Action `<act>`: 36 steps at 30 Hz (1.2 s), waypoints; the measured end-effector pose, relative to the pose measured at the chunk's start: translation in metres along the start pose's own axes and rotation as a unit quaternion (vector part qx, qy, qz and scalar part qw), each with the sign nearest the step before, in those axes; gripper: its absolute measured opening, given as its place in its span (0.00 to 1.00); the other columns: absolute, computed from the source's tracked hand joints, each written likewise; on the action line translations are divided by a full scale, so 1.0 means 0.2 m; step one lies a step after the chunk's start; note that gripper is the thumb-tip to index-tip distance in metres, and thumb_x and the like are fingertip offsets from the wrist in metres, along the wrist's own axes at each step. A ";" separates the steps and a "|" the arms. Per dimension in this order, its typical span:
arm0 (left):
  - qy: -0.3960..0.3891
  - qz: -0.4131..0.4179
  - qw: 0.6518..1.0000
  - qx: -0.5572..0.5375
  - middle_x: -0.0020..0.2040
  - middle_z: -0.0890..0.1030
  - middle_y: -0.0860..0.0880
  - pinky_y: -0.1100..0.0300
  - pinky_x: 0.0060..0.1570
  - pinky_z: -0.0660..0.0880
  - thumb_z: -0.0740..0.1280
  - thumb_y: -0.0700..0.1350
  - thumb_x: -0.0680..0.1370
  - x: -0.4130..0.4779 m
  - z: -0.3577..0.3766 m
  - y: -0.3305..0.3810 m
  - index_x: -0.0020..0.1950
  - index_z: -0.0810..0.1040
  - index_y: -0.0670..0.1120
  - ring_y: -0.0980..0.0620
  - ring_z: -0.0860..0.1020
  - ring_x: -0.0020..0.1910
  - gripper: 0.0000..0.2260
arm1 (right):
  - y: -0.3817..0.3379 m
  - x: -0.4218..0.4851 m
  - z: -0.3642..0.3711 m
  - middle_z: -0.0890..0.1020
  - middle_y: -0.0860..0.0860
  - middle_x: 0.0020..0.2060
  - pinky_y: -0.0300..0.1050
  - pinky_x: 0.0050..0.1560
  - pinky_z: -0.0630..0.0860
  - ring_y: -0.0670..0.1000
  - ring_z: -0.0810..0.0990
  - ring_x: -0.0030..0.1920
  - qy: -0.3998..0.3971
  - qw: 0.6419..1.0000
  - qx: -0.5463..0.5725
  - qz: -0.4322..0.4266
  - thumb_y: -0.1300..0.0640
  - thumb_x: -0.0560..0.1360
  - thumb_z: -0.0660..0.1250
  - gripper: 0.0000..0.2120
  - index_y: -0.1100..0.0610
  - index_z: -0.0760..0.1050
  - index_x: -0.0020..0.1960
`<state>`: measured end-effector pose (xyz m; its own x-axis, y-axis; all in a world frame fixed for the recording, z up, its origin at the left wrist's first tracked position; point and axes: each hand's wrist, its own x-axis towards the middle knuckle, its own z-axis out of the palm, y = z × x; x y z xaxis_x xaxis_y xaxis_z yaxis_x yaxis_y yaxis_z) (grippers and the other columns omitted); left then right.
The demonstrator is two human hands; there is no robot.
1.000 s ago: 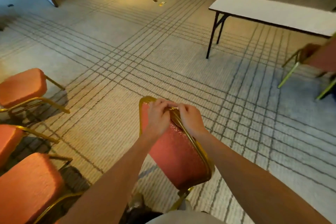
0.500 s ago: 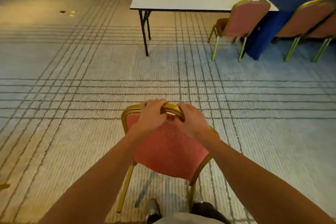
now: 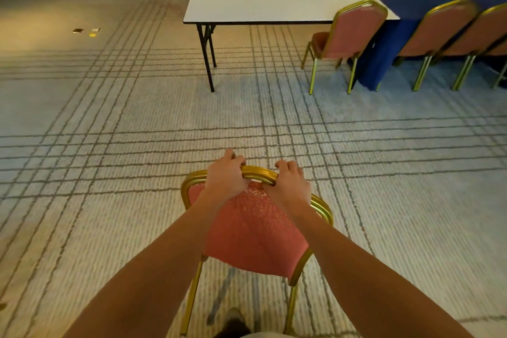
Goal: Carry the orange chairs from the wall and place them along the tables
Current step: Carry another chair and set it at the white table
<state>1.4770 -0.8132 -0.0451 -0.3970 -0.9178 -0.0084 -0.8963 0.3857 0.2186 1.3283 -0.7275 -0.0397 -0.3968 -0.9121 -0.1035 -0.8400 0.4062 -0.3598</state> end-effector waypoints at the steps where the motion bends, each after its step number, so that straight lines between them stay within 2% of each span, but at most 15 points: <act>1: 0.010 0.004 1.000 -0.010 0.63 0.71 0.51 0.51 0.51 0.77 0.69 0.59 0.74 0.01 0.00 -0.01 0.62 0.77 0.51 0.48 0.78 0.54 0.20 | -0.01 0.01 0.00 0.72 0.50 0.62 0.56 0.56 0.76 0.55 0.73 0.64 0.014 1.000 -0.008 0.003 0.41 0.74 0.69 0.28 0.51 0.68 0.69; 5: 0.049 0.002 0.998 -0.037 0.63 0.70 0.51 0.53 0.47 0.77 0.71 0.61 0.73 0.05 0.03 -0.08 0.57 0.78 0.49 0.50 0.77 0.51 0.20 | -0.02 0.06 0.01 0.81 0.50 0.46 0.50 0.42 0.74 0.56 0.82 0.47 0.055 0.997 -0.060 -0.002 0.40 0.75 0.66 0.17 0.52 0.72 0.53; 7: 0.050 0.023 0.998 -0.020 0.59 0.73 0.51 0.53 0.47 0.75 0.70 0.61 0.73 0.08 0.06 -0.10 0.56 0.80 0.48 0.50 0.77 0.53 0.20 | -0.03 0.08 0.01 0.81 0.50 0.40 0.48 0.39 0.71 0.56 0.82 0.42 0.055 0.995 -0.077 -0.004 0.41 0.76 0.65 0.15 0.53 0.71 0.49; 10: 0.028 0.028 0.999 0.001 0.62 0.78 0.50 0.48 0.59 0.74 0.69 0.61 0.73 0.16 0.05 -0.08 0.58 0.83 0.48 0.47 0.74 0.63 0.20 | -0.04 0.14 -0.01 0.82 0.51 0.39 0.46 0.37 0.69 0.56 0.82 0.40 0.066 0.993 -0.097 0.014 0.43 0.76 0.65 0.14 0.54 0.73 0.48; 12: 0.004 0.035 0.998 0.058 0.63 0.79 0.48 0.42 0.74 0.62 0.66 0.64 0.73 0.19 0.05 -0.08 0.58 0.84 0.49 0.45 0.72 0.68 0.23 | -0.06 0.15 -0.01 0.82 0.52 0.40 0.47 0.38 0.68 0.57 0.81 0.40 0.056 0.992 -0.109 0.035 0.45 0.76 0.64 0.12 0.54 0.74 0.50; 13: -0.005 0.038 0.996 0.086 0.63 0.79 0.49 0.40 0.77 0.54 0.65 0.66 0.73 0.18 0.06 -0.08 0.58 0.84 0.50 0.44 0.71 0.69 0.24 | -0.06 0.14 -0.01 0.82 0.52 0.41 0.47 0.38 0.68 0.57 0.81 0.41 0.047 0.992 -0.113 0.037 0.45 0.75 0.64 0.12 0.54 0.74 0.51; 15: -0.003 0.038 0.996 0.085 0.63 0.79 0.50 0.38 0.77 0.51 0.64 0.66 0.73 0.20 0.06 -0.09 0.58 0.84 0.51 0.46 0.71 0.70 0.24 | -0.07 0.15 0.00 0.83 0.52 0.43 0.48 0.39 0.69 0.58 0.82 0.42 0.044 0.991 -0.119 0.037 0.47 0.75 0.63 0.12 0.54 0.74 0.53; 17: -0.005 0.032 0.999 0.022 0.63 0.78 0.51 0.41 0.74 0.60 0.67 0.64 0.72 0.23 0.03 -0.09 0.61 0.82 0.52 0.46 0.73 0.67 0.23 | -0.07 0.18 -0.01 0.83 0.52 0.43 0.48 0.41 0.72 0.58 0.82 0.43 0.047 0.991 -0.117 0.051 0.47 0.75 0.63 0.12 0.53 0.74 0.53; 19: -0.008 0.022 0.999 -0.041 0.62 0.79 0.51 0.48 0.64 0.71 0.70 0.61 0.72 0.24 -0.01 -0.07 0.67 0.77 0.52 0.46 0.77 0.63 0.25 | -0.08 0.21 -0.02 0.84 0.52 0.43 0.48 0.42 0.73 0.58 0.82 0.43 0.050 0.990 -0.119 0.059 0.47 0.74 0.63 0.12 0.52 0.74 0.52; 20: -0.013 0.016 0.999 -0.048 0.60 0.80 0.51 0.51 0.57 0.72 0.70 0.60 0.72 0.24 -0.02 -0.05 0.67 0.76 0.52 0.46 0.79 0.60 0.25 | -0.07 0.22 -0.03 0.84 0.52 0.44 0.49 0.42 0.73 0.58 0.82 0.44 0.053 0.990 -0.119 0.060 0.46 0.74 0.63 0.12 0.52 0.74 0.52; 22: -0.026 0.019 0.999 -0.013 0.52 0.83 0.50 0.54 0.47 0.71 0.69 0.59 0.73 0.25 -0.05 -0.02 0.59 0.79 0.51 0.45 0.81 0.53 0.19 | -0.05 0.23 -0.03 0.84 0.52 0.44 0.49 0.43 0.73 0.58 0.83 0.45 0.057 0.990 -0.115 0.063 0.45 0.74 0.64 0.12 0.52 0.74 0.51; 24: -0.037 0.023 0.999 0.019 0.45 0.83 0.49 0.55 0.43 0.68 0.68 0.59 0.73 0.27 -0.06 0.00 0.48 0.80 0.50 0.45 0.82 0.48 0.14 | -0.03 0.24 -0.03 0.84 0.53 0.45 0.49 0.44 0.73 0.59 0.83 0.46 0.059 0.989 -0.116 0.063 0.45 0.73 0.64 0.12 0.52 0.75 0.51; 26: -0.045 0.023 0.998 0.022 0.43 0.83 0.49 0.55 0.42 0.69 0.68 0.59 0.73 0.28 -0.06 0.00 0.45 0.80 0.50 0.45 0.82 0.46 0.14 | -0.03 0.26 -0.03 0.84 0.53 0.46 0.48 0.45 0.72 0.59 0.83 0.47 0.060 0.989 -0.121 0.058 0.45 0.74 0.63 0.12 0.52 0.75 0.51; 32: -0.052 0.027 0.998 0.031 0.47 0.83 0.47 0.53 0.47 0.74 0.69 0.61 0.73 0.40 -0.02 -0.01 0.48 0.82 0.48 0.43 0.82 0.49 0.17 | -0.03 0.36 -0.03 0.84 0.53 0.46 0.48 0.42 0.70 0.58 0.83 0.47 0.049 0.990 -0.121 0.058 0.41 0.75 0.62 0.14 0.51 0.74 0.50; 36: -0.053 0.028 0.998 0.023 0.43 0.83 0.47 0.54 0.44 0.72 0.69 0.61 0.73 0.53 -0.02 0.00 0.45 0.81 0.47 0.44 0.82 0.46 0.17 | -0.01 0.48 -0.05 0.84 0.52 0.45 0.46 0.40 0.68 0.57 0.82 0.45 0.046 0.990 -0.119 0.054 0.41 0.75 0.63 0.14 0.51 0.74 0.49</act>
<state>1.4353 -0.9097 -0.0422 -0.4637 -0.8802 -0.1008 -0.8790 0.4429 0.1764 1.2874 -0.8161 -0.0391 -0.5123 -0.8578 -0.0409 -0.8497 0.5132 -0.1207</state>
